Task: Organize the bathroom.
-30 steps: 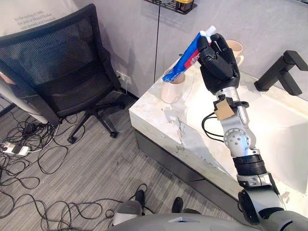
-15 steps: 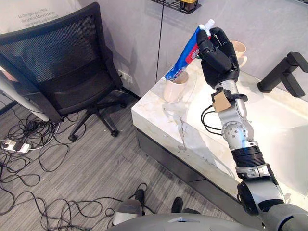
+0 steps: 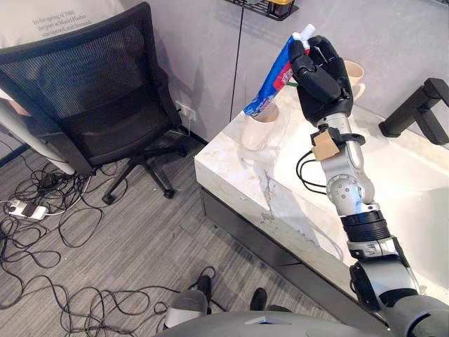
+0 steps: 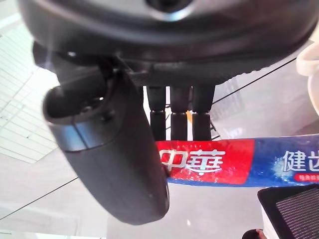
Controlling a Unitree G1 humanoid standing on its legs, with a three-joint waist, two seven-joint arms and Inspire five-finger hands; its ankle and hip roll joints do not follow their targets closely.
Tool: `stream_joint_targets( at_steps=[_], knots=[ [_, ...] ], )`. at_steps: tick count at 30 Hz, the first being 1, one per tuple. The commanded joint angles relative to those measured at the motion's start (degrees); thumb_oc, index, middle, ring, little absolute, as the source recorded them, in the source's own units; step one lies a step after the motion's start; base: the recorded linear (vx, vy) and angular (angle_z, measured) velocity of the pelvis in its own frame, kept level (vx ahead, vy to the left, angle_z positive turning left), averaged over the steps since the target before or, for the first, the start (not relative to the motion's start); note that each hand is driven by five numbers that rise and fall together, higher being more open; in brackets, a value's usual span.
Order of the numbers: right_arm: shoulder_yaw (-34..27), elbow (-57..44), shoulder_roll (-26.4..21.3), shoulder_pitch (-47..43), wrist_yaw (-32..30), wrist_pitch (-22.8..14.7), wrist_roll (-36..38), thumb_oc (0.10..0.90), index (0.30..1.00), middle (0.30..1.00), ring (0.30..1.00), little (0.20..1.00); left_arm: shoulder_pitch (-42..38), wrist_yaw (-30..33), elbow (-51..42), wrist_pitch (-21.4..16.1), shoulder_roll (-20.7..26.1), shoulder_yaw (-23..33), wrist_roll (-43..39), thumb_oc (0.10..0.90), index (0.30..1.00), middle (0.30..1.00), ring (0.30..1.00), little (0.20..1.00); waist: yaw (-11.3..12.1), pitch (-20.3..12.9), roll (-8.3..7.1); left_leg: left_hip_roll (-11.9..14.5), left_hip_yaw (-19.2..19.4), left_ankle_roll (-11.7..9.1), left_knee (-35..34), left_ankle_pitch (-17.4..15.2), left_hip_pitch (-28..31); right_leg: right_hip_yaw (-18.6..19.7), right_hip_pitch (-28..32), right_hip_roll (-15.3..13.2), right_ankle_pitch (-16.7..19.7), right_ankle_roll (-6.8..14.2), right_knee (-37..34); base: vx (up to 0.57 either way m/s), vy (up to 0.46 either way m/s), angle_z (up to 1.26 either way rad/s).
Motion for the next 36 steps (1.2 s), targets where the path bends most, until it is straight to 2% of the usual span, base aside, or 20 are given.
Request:
stream_joint_targets(
  at_steps=[1,9,18,36],
  knots=[
    [-0.46,-4.16,-1.54,-8.99,1.63,-5.3,-1.93,0.4,0.3,0.3,0.3,0.3,2.59,0.11,4.25,4.08,1.96,-3.65,2.42,0.8,0.9,0.9,0.9,0.9,0.3,-4.47,0.23,0.59,2.75,0.89,2.82,-2.82,0.14,2.28,-2.4,0.67,-4.82,2.23,4.84,0.0,0.0,0.0],
    [-2.44,-7.03,-4.65,-8.96,3.64,-3.82,-2.36,0.4,0.3,0.3,0.3,0.3,3.04,-0.17,4.26,3.98,1.84,-3.82,2.33,0.8,0.9,0.9,0.9,0.9,0.09,-5.07,-0.17,0.57,2.8,1.03,2.62,-3.05,0.53,2.22,-2.02,0.66,-5.11,2.25,4.75,0.0,0.002,0.0],
    [-6.13,-9.6,-6.67,-5.99,4.74,-4.44,-0.66,0.4,0.3,0.3,0.3,0.3,3.09,-0.29,5.05,2.98,2.09,-2.89,2.45,0.8,0.9,0.9,0.9,0.9,-0.34,-4.77,-0.6,0.94,3.08,1.26,3.04,-3.15,-0.06,2.13,-2.8,0.64,-5.26,2.3,5.54,0.0,0.0,0.0],
    [-7.27,-8.46,-5.33,-4.3,4.26,-4.42,-1.22,0.4,0.3,0.3,0.3,0.3,1.25,-0.11,5.48,3.01,2.27,-2.68,1.02,0.8,0.9,0.9,0.9,0.9,-0.77,-3.91,-0.52,1.22,3.32,1.3,4.13,-3.18,-1.08,2.27,-3.43,0.64,-5.21,1.99,5.99,0.0,0.0,0.0]
  ],
)
